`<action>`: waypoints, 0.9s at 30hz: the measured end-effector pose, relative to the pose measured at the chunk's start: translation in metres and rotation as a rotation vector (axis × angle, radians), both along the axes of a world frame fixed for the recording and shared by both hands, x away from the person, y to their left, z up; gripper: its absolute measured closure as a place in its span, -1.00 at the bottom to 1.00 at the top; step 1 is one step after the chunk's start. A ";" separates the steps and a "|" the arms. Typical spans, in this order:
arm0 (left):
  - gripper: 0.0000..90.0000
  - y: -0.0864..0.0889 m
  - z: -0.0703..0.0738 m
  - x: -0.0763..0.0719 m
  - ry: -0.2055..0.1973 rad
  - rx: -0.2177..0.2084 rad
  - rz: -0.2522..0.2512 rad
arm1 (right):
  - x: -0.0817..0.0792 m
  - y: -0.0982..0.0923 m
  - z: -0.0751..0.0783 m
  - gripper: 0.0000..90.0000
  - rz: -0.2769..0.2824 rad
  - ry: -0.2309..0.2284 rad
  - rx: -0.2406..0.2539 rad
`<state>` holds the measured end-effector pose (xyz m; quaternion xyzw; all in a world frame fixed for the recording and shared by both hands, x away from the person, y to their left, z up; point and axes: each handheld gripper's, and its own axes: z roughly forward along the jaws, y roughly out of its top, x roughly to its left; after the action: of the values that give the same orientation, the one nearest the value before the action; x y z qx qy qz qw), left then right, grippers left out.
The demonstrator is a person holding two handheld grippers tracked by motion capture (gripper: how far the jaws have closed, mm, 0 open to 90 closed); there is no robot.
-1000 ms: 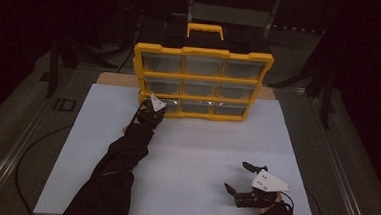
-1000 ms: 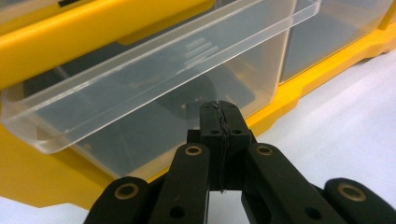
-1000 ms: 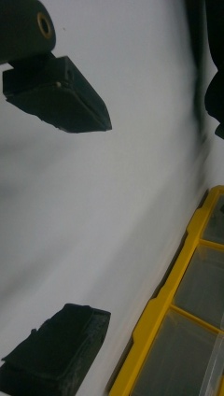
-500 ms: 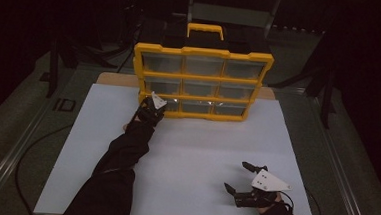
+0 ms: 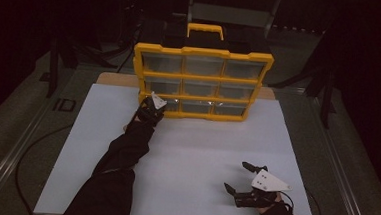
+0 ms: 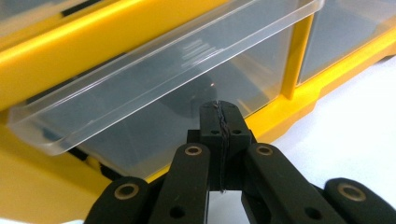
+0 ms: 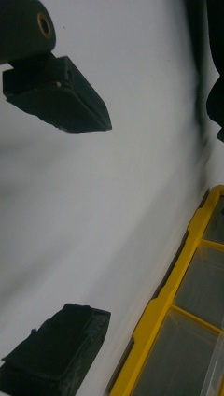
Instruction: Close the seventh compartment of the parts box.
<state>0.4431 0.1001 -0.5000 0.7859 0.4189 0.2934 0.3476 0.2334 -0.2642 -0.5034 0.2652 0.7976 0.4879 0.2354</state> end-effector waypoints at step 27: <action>-0.04 0.006 0.012 -0.027 0.020 -0.105 -0.005 | 0.000 0.000 0.000 -0.82 -0.001 0.000 -0.005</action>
<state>0.4157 0.1063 -0.4879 0.7705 0.4352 0.2622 0.3850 0.2333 -0.2638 -0.5036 0.2649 0.7987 0.4858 0.2365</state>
